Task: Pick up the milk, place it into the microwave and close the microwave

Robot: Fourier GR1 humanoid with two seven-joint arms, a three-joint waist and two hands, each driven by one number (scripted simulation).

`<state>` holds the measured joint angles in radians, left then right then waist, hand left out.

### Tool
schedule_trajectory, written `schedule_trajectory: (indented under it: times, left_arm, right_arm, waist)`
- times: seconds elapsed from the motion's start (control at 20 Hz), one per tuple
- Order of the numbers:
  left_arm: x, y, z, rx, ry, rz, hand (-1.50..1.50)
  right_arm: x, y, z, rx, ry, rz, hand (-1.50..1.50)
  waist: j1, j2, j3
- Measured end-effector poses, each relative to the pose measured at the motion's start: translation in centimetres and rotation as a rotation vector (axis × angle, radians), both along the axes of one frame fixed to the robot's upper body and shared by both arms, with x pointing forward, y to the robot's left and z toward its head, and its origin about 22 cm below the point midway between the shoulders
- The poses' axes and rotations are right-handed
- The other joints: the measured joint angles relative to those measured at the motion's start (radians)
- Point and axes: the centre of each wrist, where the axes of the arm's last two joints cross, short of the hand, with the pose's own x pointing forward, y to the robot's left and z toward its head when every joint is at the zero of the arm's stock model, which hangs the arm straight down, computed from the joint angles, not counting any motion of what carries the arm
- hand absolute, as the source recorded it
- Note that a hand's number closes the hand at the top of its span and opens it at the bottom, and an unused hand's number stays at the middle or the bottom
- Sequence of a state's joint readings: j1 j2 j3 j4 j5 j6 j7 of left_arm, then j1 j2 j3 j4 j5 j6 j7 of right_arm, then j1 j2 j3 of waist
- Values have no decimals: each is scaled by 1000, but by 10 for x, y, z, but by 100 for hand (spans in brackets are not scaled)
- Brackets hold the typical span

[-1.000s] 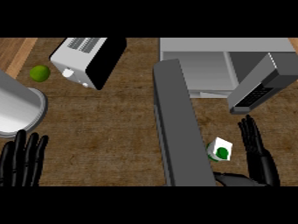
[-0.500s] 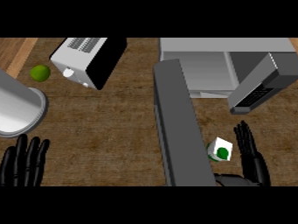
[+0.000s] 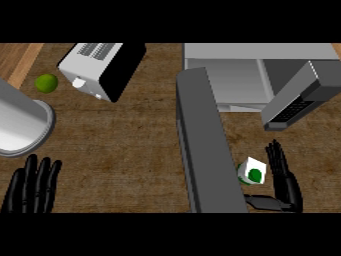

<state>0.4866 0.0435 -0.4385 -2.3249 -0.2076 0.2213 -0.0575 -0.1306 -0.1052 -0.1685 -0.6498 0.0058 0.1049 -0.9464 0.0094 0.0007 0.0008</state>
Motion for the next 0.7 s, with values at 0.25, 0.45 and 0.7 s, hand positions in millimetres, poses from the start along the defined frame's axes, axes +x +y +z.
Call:
schedule_trajectory:
  times: [0.25,0.45,0.7]
  left_arm:
    - [-1,2,7,-6,-6,-2,-150]
    - [0,3,6,-7,-8,-6,-150]
    - [-3,5,4,-12,-6,-4,-150]
  right_arm:
    - [2,4,-8,-30,-2,71,150]
    - [5,6,-9,-105,-37,99,150]
    - [9,13,-6,-57,-58,146,150]
  waist:
    - [-1,-6,-18]
    - [-1,-5,-18]
    - [0,-5,-9]
